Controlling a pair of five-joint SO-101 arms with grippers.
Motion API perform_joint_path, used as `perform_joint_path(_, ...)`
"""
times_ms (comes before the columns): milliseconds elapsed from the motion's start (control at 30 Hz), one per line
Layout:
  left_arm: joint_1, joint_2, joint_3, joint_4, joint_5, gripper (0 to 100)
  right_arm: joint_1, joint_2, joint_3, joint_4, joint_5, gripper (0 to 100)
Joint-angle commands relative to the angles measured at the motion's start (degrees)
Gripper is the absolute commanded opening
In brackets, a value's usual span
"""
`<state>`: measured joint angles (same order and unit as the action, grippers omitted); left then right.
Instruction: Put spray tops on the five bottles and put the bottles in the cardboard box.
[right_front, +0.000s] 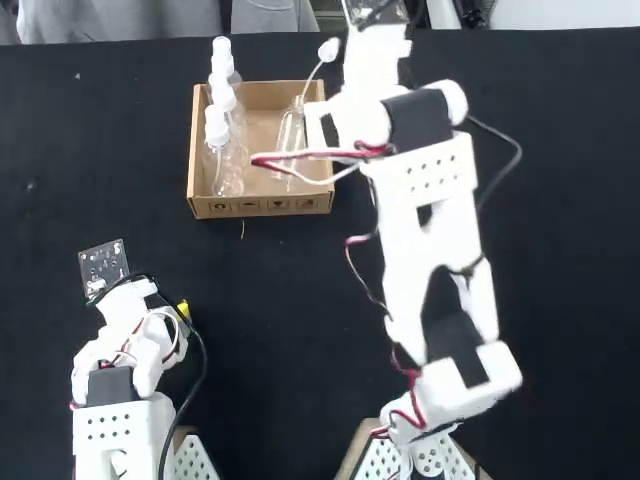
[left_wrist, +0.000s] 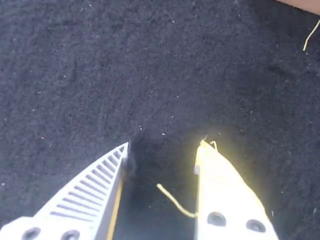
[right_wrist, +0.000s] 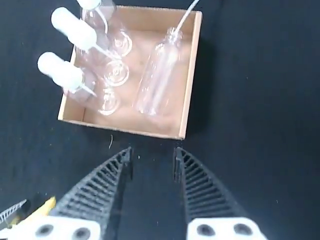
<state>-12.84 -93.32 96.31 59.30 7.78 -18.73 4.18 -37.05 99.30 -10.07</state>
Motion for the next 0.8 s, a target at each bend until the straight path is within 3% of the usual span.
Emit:
perform_joint_path(0, -0.48, -0.7, 1.54, 0.26, -0.09, 20, 0.79, -8.13, 5.58, -2.2, 0.62, 8.2)
perform_joint_path(467, -0.48, -0.7, 1.54, 0.26, -0.09, 20, 1.05, -35.56, 40.92, -20.22, 0.62, 8.2)
perform_joint_path(767, -0.48, -0.7, 1.54, 0.26, -0.09, 20, 1.14, -43.82, 53.32, -26.46, 0.62, 8.2)
